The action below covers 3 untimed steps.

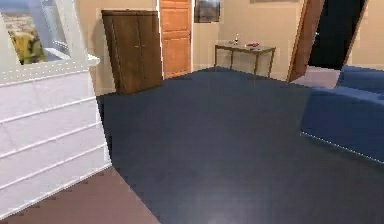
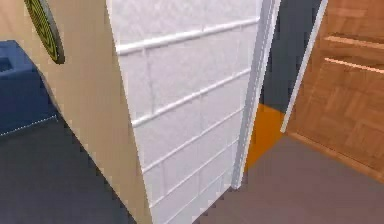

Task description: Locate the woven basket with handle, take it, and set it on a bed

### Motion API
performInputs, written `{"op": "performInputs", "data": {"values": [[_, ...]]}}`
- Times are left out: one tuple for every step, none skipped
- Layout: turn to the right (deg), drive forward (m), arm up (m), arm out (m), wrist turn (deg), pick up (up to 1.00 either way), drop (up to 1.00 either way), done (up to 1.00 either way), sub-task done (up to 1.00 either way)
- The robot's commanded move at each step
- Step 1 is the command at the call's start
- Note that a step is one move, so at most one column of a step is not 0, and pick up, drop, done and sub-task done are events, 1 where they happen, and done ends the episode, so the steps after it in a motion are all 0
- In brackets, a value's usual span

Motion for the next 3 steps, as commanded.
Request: {"op": "performInputs", "data": {"values": [[0.0,0.45,0.0,0.0,0.0,0.0,0.0,0.0,0.0],[24.0,0.0,0.0,0.0,0.0,0.0,0.0,0.0,0.0],[3.0,0.0,0.0,0.0,0.0,0.0,0.0,0.0,0.0]]}}
